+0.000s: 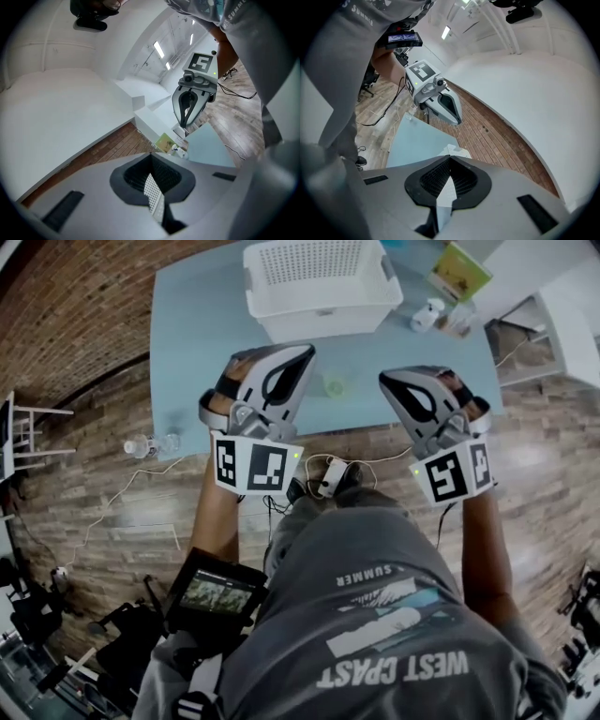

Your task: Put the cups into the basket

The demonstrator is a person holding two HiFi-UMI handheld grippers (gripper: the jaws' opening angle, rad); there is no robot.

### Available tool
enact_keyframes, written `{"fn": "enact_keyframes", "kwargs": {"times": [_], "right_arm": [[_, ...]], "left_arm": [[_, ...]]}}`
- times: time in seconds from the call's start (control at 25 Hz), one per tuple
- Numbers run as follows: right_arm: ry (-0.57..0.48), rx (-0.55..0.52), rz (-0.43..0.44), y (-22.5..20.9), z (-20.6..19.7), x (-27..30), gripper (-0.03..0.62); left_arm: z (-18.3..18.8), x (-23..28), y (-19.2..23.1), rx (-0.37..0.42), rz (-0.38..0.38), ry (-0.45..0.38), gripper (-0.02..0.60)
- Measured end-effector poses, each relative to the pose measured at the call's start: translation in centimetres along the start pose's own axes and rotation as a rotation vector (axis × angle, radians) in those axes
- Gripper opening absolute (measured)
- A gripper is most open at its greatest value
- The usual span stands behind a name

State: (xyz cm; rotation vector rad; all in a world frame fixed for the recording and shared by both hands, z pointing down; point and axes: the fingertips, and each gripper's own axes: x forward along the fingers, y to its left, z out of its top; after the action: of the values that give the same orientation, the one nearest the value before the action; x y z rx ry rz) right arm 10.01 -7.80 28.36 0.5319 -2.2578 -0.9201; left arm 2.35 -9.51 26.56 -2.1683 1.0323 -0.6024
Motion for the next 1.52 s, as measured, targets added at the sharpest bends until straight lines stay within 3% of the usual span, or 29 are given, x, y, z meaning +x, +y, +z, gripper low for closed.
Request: {"fn": "enact_keyframes", "kwargs": {"times": [0.28,0.6,1.2,1.52], "right_arm": [[-0.08,0.002,0.057,-2.3,-4.5,0.3,0.014],[-0.122,0.034,0.116,-2.5,-5.6,2.2,0.014],[0.07,0.213,0.288,2.8,-8.8,12.0,0.019],[0.162,0.291,0.409,7.0,-11.8,16.3,0.077]], "left_arm": [[1.2,4.6,-0.6,0.009,0.051,0.078,0.002],[0.8,6.1,-0.2,-0.001,0.06,0.123,0.002],[-5.4,8.7,2.3,-0.042,-0.056,0.006,0.002],[-8.1,9.6,1.7,-0.066,-0.103,0.0,0.002]]}}
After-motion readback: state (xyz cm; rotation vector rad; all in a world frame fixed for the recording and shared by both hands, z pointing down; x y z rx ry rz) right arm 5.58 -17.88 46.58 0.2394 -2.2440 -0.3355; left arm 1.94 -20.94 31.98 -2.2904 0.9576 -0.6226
